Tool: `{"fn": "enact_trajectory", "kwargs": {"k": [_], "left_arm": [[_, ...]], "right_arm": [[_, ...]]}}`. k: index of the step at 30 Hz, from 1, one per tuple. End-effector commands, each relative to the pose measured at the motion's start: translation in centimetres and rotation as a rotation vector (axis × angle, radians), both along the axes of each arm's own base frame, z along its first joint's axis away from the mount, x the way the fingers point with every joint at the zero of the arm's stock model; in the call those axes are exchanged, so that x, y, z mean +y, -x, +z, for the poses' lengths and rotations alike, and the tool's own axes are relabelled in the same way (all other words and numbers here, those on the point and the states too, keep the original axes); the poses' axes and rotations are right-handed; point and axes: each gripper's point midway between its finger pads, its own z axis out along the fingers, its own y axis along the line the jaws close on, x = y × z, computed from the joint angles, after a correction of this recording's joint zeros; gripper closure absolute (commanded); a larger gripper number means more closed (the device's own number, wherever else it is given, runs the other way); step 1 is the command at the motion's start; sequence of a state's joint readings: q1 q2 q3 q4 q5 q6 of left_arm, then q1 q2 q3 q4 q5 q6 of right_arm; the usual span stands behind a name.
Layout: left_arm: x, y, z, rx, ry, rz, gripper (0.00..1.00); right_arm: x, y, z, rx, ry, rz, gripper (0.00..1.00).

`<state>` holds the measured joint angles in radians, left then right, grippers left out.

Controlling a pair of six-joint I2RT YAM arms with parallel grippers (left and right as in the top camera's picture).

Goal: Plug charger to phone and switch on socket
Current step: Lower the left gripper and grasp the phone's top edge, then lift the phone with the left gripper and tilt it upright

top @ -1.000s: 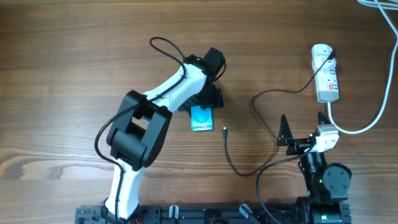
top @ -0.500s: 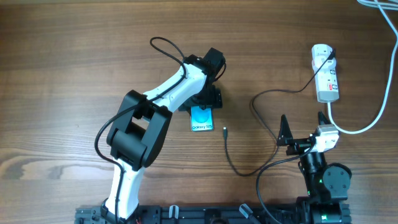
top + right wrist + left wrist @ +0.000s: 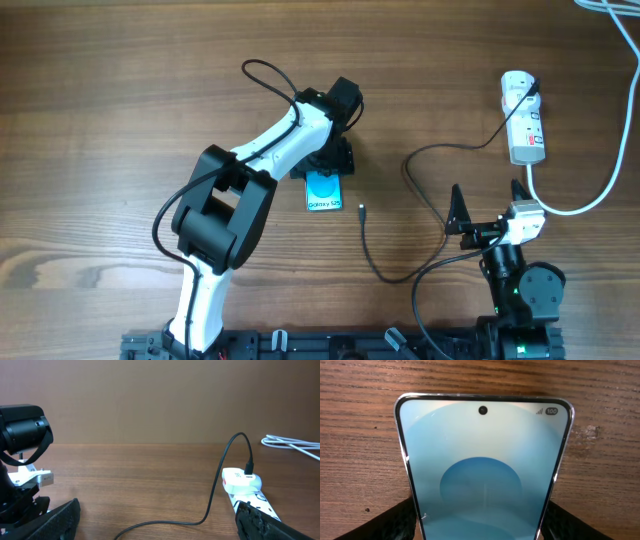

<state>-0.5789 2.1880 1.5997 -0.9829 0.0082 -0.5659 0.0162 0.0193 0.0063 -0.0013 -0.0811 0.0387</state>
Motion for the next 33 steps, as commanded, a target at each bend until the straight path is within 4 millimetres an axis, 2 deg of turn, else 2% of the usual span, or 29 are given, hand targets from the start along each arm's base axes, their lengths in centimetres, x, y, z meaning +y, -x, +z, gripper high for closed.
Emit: {"fn": "enact_trajectory", "kwargs": {"k": [1,5,11,14,18,26,33], "left_arm": [[0.8,1.3,-2.0,0.054,-0.038,-0.012,0.21],[0.8,1.4,-2.0,0.057,-0.039,-0.011,0.25],[0.8,1.4,-1.8,0.057,-0.035,-0.005,0.26],[0.7,1.4,-1.2,0.055,-0.030,0.012,0.30],[0.4,1.1,0.0,0.035,-0.007,0.017,0.30],[-1.2,1.0,3.9,0.006,0.125,0.023,0.30],[-3.7,2.3,8.8,0.099,0.422,0.049,0.30]], "right_arm": [[-0.3,0.0,0.2,-0.013,0.012,-0.018,0.00],[-0.3,0.0,0.2,-0.013,0.013,-0.018,0.00],[-0.3,0.0,0.2,-0.013,0.012,-0.018,0.00],[-0.3,0.0,0.2,-0.013,0.013,-0.018,0.00],[-0.3,0.0,0.2,-0.013,0.012,-0.018,0.00],[-0.3,0.0,0.2,-0.013,0.012,-0.018,0.00],[-0.3,0.0,0.2,-0.013,0.012,-0.018,0.00]]}}
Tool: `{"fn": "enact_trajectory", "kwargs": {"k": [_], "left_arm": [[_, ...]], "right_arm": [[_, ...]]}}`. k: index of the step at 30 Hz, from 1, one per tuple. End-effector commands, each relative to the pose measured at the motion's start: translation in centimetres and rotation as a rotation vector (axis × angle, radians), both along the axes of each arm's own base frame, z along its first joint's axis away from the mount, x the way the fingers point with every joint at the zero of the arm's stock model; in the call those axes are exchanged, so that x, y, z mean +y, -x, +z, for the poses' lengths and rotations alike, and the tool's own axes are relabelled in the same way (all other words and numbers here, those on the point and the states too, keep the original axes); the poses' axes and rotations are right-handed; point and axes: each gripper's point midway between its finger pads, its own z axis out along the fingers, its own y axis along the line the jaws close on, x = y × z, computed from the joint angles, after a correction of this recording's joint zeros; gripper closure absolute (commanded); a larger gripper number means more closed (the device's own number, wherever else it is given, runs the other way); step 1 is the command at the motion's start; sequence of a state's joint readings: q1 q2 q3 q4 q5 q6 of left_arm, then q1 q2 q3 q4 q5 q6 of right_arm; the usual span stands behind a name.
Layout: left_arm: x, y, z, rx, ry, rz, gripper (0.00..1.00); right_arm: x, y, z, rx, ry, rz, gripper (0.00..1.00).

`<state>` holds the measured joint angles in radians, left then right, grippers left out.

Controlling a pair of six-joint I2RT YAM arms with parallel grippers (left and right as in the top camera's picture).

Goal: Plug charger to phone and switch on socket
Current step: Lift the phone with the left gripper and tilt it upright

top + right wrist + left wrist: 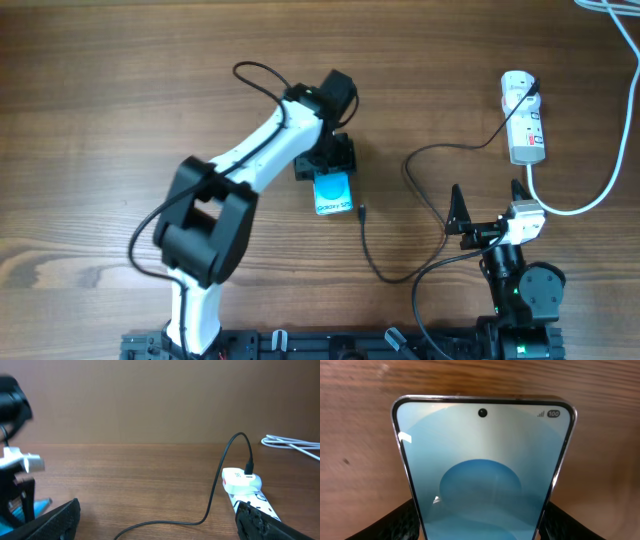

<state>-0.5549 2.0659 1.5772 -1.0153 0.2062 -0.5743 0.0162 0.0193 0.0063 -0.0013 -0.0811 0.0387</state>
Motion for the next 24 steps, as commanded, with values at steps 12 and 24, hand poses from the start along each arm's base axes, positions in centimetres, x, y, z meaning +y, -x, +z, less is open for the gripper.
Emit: {"fn": "enact_trajectory", "kwargs": {"k": [12,24], "left_arm": [[-3.9,1.4,13.2,0.296,0.812,0.075,0.34],[-1.8,-0.1,19.2,0.402,1.164,0.117,0.34]], "right_arm": [[-0.3,0.0,0.2,-0.013,0.012,-0.018,0.00],[-0.3,0.0,0.2,-0.013,0.012,-0.018,0.00]]}}
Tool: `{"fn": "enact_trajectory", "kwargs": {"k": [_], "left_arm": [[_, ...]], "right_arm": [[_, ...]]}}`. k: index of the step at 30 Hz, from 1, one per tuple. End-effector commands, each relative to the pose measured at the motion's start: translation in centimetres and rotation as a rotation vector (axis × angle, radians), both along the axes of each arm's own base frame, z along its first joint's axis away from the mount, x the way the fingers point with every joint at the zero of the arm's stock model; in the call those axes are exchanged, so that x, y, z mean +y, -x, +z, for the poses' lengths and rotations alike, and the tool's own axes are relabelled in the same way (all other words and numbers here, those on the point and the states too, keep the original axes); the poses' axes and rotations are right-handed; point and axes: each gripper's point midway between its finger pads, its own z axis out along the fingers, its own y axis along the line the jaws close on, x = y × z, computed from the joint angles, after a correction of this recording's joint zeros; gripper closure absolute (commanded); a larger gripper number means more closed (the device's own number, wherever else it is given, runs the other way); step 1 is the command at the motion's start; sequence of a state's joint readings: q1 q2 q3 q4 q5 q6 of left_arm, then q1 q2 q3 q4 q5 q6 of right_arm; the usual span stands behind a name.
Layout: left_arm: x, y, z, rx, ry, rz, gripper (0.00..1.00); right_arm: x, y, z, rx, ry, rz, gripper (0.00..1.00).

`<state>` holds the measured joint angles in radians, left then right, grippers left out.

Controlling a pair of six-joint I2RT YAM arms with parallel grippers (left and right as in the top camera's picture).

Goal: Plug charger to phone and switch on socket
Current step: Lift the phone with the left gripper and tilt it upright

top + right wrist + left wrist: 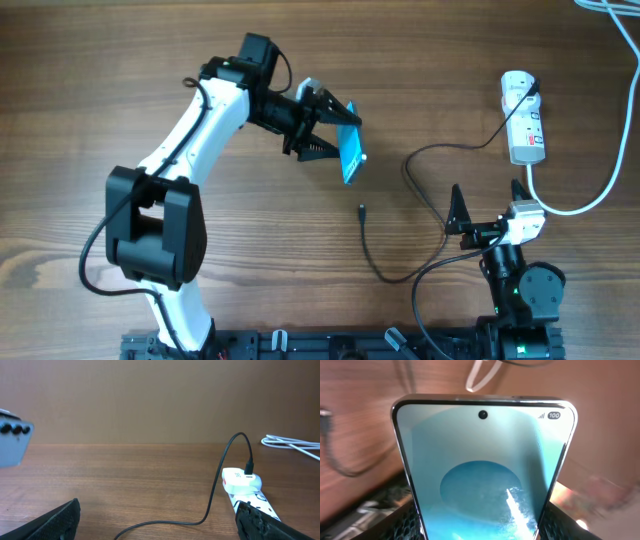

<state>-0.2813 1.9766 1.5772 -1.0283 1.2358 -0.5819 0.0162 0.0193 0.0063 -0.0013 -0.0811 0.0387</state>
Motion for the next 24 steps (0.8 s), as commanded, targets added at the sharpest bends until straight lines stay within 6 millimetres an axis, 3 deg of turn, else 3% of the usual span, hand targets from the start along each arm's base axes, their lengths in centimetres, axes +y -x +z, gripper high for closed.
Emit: {"fn": "enact_trajectory", "kwargs": {"k": [1,9,20,24], "left_arm": [[0.5,0.3,5.0,0.027,0.225,-0.003,0.34],[2.0,-0.5,6.9,0.048,0.334,0.022,0.34],[2.3,-0.4,6.9,0.090,0.327,0.037,0.35],[3.3,-0.9,6.9,0.108,0.323,0.069,0.36]], "right_arm": [[-0.3,0.0,0.2,-0.013,0.012,-0.018,0.00],[-0.3,0.0,0.2,-0.013,0.013,-0.018,0.00],[-0.3,0.0,0.2,-0.013,0.012,-0.018,0.00],[-0.3,0.0,0.2,-0.013,0.012,-0.018,0.00]]}}
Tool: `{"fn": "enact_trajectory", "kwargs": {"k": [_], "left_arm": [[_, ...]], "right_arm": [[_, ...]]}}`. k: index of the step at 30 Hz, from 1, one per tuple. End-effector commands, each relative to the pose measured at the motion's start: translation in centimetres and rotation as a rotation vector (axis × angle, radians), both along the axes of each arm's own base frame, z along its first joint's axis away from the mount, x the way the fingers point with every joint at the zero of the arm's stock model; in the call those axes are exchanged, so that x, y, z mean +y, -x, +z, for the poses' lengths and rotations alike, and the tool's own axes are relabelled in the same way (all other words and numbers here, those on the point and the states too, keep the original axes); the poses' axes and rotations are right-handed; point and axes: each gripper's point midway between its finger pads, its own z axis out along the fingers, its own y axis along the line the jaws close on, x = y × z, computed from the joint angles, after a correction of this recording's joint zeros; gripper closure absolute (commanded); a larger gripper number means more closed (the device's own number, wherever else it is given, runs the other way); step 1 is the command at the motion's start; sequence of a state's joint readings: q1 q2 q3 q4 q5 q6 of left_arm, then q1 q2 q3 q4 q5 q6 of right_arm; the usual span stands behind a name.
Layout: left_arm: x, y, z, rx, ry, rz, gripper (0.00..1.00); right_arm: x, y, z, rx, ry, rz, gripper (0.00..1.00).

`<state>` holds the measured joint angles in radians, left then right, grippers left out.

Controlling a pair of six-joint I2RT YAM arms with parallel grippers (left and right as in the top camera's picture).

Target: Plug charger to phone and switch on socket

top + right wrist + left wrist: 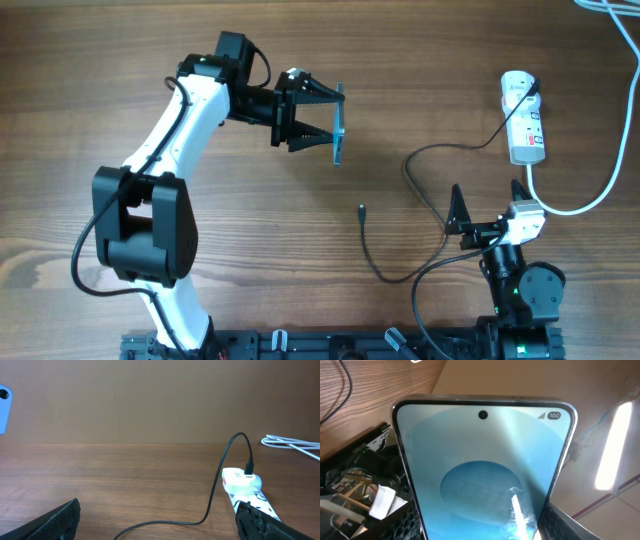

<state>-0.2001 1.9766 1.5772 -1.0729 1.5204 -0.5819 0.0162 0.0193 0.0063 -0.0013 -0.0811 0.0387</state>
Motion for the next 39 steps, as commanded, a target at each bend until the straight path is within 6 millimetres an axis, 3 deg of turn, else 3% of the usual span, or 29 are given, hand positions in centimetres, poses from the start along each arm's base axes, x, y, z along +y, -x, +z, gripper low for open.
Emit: {"fn": "enact_trajectory", "kwargs": {"k": [1,8,39], "left_arm": [[1.5,-0.2,2.2,0.010,0.056,0.034,0.36],[2.9,-1.0,2.2,0.026,0.054,0.076,0.36],[2.9,-0.6,2.2,0.078,0.045,0.077,0.39]], "right_arm": [[-0.3,0.0,0.2,-0.013,0.012,-0.018,0.00],[-0.3,0.0,0.2,-0.013,0.012,-0.018,0.00],[-0.3,0.0,0.2,-0.013,0.013,-0.018,0.00]]}}
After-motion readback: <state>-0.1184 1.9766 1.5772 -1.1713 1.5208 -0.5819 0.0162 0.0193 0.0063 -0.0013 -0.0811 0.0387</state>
